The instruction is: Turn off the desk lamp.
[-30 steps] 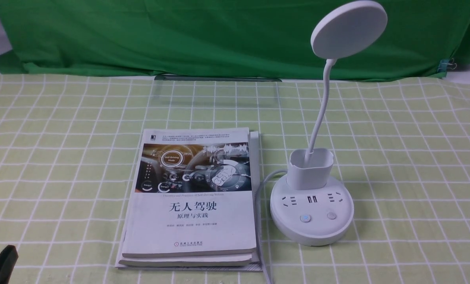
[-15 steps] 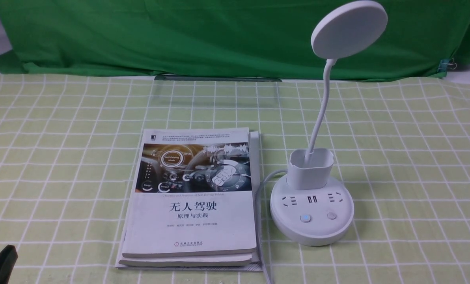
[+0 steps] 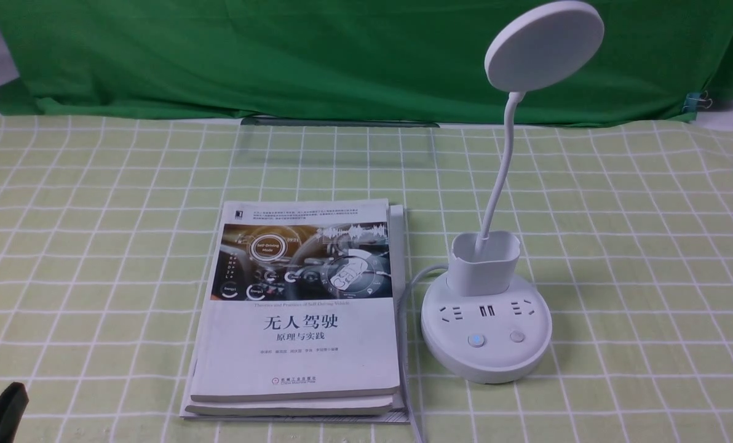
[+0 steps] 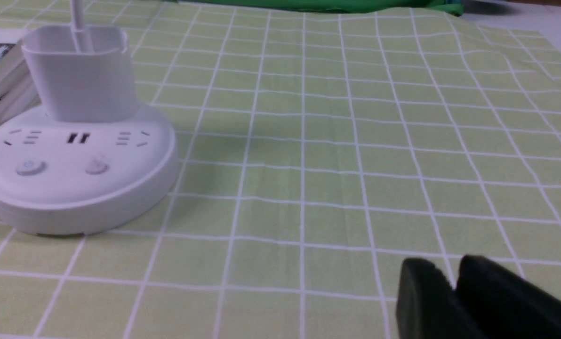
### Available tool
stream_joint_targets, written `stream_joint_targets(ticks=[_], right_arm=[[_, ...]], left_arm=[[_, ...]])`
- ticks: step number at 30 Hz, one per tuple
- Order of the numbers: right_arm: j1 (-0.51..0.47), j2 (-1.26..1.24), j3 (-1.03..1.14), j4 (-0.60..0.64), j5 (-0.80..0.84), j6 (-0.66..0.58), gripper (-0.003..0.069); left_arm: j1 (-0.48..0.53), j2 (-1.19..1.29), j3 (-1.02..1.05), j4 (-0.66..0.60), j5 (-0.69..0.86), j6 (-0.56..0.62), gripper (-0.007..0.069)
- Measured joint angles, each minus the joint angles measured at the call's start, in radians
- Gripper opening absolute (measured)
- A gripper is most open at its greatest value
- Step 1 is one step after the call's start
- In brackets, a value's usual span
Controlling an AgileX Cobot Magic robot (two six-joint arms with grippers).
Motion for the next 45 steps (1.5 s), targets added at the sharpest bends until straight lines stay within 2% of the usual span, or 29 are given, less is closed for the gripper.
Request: stream_joint_targets(ticks=[24,45], right_arm=[[0.000,0.000,0.000,0.000,0.000,0.002,0.0228],[0.000,0.000,0.000,0.000,0.000,0.002,0.0237]], left_arm=[[0.000,0.000,0.000,0.000,0.000,0.000,0.0242],[0.000,0.000,0.000,0.000,0.000,0.000,0.0242]])
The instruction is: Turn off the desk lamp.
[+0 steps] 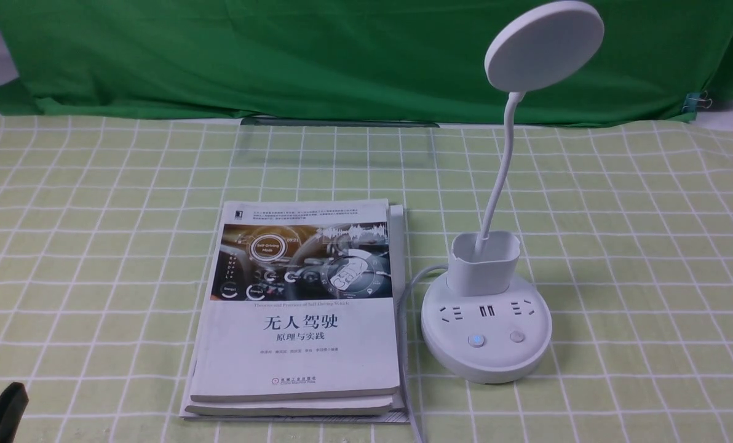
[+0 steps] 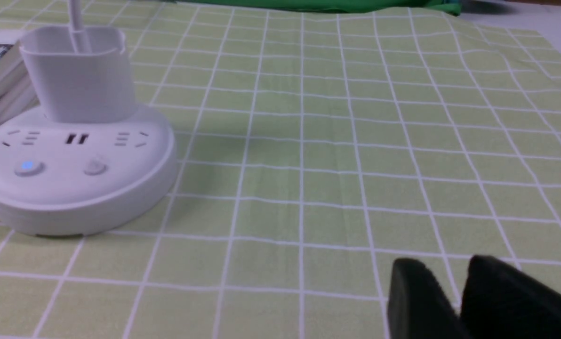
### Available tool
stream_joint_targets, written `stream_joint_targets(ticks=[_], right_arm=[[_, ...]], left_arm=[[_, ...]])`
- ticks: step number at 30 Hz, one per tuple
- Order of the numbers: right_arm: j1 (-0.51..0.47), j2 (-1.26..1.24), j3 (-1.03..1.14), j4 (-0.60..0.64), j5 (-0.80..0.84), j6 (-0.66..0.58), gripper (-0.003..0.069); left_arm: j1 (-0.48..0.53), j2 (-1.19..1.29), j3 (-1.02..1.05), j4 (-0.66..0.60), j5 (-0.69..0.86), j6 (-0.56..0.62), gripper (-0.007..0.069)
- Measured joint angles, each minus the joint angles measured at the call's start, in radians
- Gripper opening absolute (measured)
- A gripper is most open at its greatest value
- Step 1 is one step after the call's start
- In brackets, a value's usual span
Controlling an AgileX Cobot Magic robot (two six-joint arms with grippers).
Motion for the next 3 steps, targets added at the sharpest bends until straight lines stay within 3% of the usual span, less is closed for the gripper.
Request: stream_joint_targets(ticks=[3], right_arm=[[0.000,0.000,0.000,0.000,0.000,0.000,0.0237]], left_arm=[[0.000,0.000,0.000,0.000,0.000,0.000,0.0242]])
